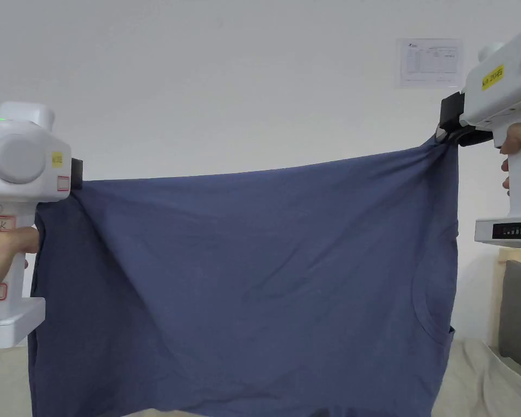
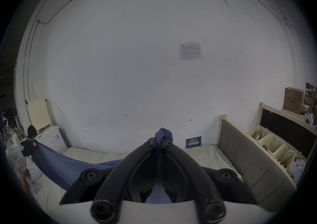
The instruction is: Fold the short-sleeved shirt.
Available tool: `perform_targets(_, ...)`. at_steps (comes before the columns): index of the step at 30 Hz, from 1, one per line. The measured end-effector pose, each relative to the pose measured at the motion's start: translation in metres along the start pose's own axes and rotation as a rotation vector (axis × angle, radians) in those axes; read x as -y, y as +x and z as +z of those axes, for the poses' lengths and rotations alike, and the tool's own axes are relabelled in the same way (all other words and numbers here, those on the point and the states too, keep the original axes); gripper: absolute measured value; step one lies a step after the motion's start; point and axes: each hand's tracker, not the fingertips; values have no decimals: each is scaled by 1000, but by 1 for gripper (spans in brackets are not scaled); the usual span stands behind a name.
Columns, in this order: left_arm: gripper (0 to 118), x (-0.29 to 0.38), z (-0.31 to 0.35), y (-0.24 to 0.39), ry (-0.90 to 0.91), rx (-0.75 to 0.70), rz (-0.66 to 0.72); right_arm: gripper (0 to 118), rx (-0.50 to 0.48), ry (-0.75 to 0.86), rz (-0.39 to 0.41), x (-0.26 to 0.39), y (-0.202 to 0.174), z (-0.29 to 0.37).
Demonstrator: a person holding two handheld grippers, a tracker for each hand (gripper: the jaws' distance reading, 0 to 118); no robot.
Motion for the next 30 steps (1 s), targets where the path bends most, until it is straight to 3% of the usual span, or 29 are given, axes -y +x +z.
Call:
perform_targets(3, 11, 11, -6, 1, -2, -11, -9, 4, -16, -13, -30, 13, 6, -11)
perform_targets(8, 11, 67, -34, 4, -121, -8, -18, 4, 3, -131, 21, 73, 3, -34)
perform_targets(14, 11, 208, -57, 12, -376, 40, 20, 4, 23, -329, -11, 207, 23, -63)
perform_targets(16, 11, 268, -55, 14, -458, 43, 14, 4, 37, -422, -37, 269, 39, -74)
perform_targets(21, 11, 385, -44, 4, -764, 31, 141, 4, 24, -653, -231, 396, 69, -77)
perform_targets(23, 11, 412, -23, -3, -728, 51, 176, 4, 6, -698, -306, 431, 82, -70)
perform_targets(26, 11, 435, 2, -11, -781, 20, 109, 4, 60, -717, -234, 466, 87, -40)
perform_targets(30, 11, 435, 50, -23, -773, 46, 181, 4, 66, -734, -302, 488, 97, 16)
